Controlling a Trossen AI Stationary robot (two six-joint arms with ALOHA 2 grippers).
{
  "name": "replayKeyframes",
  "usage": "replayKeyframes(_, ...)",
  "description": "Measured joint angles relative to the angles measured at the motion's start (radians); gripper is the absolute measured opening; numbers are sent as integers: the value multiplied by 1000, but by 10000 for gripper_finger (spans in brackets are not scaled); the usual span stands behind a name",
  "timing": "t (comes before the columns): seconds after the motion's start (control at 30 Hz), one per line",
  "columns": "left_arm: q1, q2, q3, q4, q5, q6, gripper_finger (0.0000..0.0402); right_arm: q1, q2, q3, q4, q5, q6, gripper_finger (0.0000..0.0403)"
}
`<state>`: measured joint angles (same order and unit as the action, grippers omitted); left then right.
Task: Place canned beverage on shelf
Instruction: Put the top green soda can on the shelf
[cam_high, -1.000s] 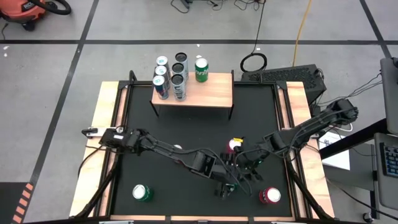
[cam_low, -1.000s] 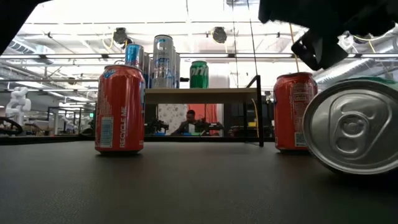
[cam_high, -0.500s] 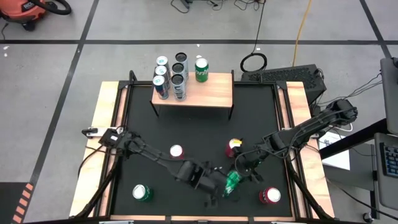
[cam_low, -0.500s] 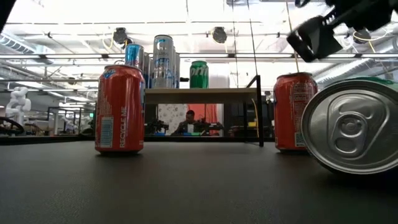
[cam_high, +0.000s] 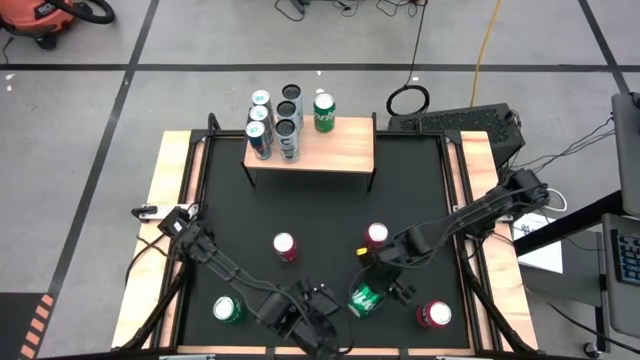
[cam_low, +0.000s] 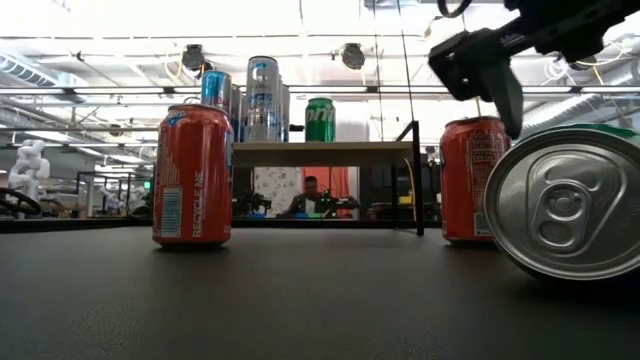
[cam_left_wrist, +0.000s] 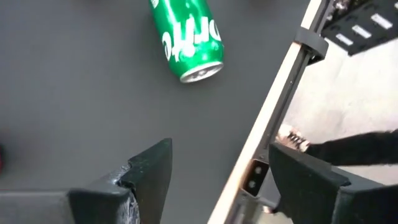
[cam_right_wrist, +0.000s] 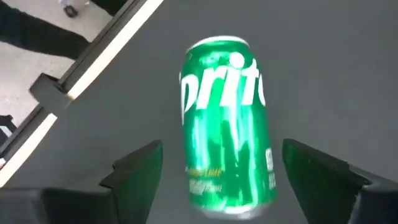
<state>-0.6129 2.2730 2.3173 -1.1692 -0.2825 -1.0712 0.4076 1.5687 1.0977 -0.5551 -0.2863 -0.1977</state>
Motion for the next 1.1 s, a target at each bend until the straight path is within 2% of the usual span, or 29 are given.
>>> replayKeyframes(0.13, -17, 0, 0, 0, -6, -94, 265, 0, 55, 25, -3, 0, -35, 316)
replayKeyframes(0.4, -53, 0, 0, -4, -64, -166, 265, 0, 137, 42, -2, -5, -97, 377)
replayKeyframes(0.77, -58, 0, 0, -22, -71, -180, 265, 0, 242, 42, 10, 23, -213, 377)
replayKeyframes(0.9, -56, 0, 0, -22, -71, -180, 265, 0, 247, 42, 15, 22, -216, 362)
replayKeyframes(1.1, -57, 0, 0, -27, -87, -179, 265, 0, 235, 42, 17, 20, -208, 292)
